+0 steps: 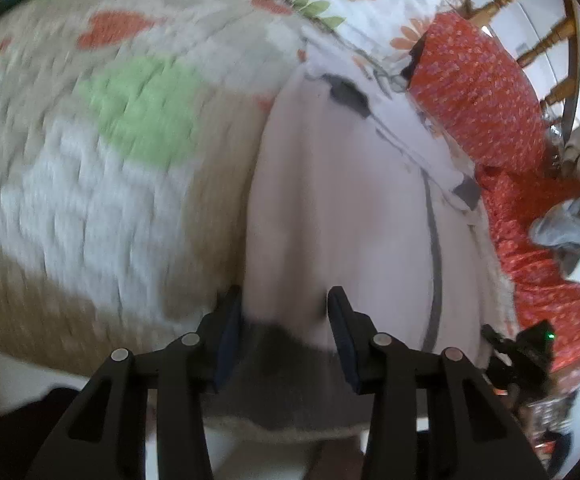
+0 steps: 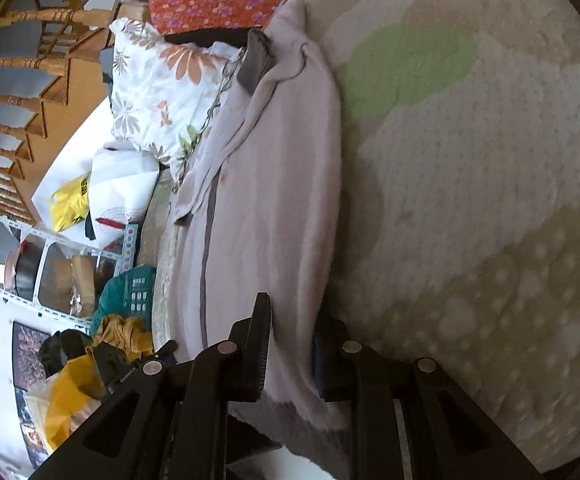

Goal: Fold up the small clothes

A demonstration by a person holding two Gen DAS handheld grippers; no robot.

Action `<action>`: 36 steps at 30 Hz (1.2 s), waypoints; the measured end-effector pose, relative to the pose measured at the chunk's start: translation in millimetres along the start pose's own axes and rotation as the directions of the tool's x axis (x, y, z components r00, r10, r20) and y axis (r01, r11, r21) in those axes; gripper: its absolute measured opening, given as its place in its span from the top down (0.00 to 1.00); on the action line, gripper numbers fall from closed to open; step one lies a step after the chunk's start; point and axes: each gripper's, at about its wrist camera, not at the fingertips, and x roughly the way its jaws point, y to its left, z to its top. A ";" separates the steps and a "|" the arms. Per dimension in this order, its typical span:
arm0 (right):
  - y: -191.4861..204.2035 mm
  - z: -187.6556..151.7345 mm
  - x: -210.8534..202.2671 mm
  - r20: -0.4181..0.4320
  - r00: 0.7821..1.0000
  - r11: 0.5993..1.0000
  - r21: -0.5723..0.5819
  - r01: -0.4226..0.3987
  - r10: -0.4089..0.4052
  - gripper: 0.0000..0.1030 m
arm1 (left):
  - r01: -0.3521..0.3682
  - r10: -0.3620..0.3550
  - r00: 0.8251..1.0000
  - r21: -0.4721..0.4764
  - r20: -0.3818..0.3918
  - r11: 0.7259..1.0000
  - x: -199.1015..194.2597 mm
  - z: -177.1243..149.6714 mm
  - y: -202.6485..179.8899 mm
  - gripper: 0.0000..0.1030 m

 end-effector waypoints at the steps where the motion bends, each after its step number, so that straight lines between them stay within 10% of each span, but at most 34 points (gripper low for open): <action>1: 1.9 -2.6 1.4 -0.009 1.000 1.000 -0.005 -0.005 0.005 0.78 | 0.014 -0.014 1.000 -0.016 -0.011 1.000 0.7 -3.4 2.7 0.60; 23: 15.1 -60.4 26.0 -0.134 0.991 0.999 -0.026 -0.036 0.032 0.75 | 0.073 -0.079 0.994 -0.087 -0.072 0.994 5.7 -24.9 10.0 0.53; 25: 21.1 -65.6 25.4 -0.115 0.993 0.998 -0.063 0.005 -0.013 0.77 | 0.036 -0.042 0.997 -0.092 -0.059 0.995 3.0 -25.4 10.2 0.90; 27: 23.7 -69.6 23.5 -0.099 0.992 0.993 -0.096 0.068 -0.078 0.94 | 0.018 -0.022 0.999 -0.094 -0.045 0.995 -3.1 -25.1 10.5 0.91; 36: 28.4 -78.9 -24.8 -0.049 0.998 0.996 -0.081 0.022 -0.026 0.96 | 0.104 -0.095 0.989 -0.085 0.112 0.991 -77.8 -52.0 -7.3 0.93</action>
